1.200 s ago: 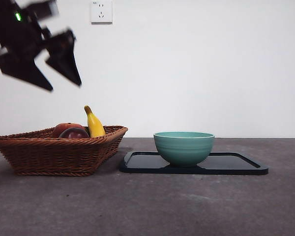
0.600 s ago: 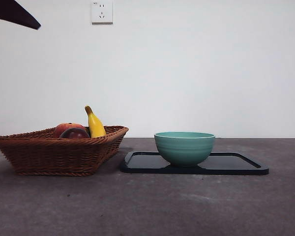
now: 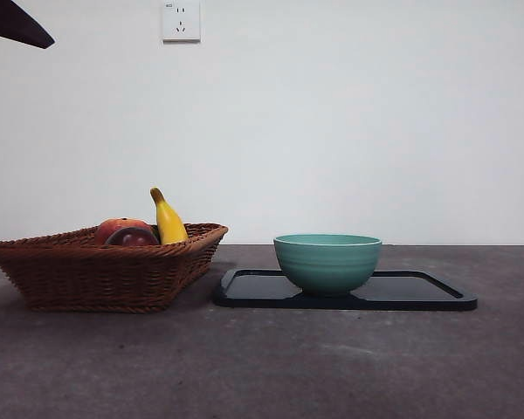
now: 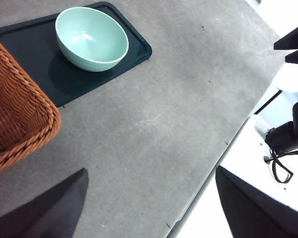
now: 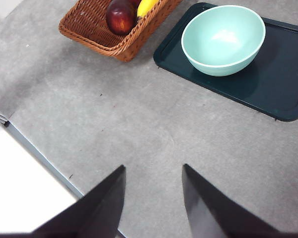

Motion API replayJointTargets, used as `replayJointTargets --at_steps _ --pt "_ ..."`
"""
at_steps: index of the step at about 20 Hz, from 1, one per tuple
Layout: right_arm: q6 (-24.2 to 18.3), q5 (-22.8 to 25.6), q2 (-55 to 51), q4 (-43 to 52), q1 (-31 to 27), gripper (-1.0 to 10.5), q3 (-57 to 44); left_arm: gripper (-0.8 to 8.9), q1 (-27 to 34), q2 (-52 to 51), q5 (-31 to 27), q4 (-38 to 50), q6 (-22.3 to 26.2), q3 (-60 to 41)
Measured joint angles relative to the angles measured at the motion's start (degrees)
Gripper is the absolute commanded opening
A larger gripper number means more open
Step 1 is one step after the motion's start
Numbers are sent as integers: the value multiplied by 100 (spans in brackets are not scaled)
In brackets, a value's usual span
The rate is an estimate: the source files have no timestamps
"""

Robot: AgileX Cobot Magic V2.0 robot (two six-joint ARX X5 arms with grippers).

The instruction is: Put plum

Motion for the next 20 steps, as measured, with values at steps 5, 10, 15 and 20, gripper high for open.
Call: replayJointTargets --at_steps 5,10,15,20 --pt "350 17 24 46 0 182 0 402 0 0 0 0 4 0" --pt "1012 485 599 702 -2 279 153 402 0 0 2 0 15 0" --pt "1084 905 2153 1054 -4 279 1080 402 0 0 2 0 22 0" --pt "905 1193 4006 1069 -9 279 2085 402 0 0 2 0 42 0"
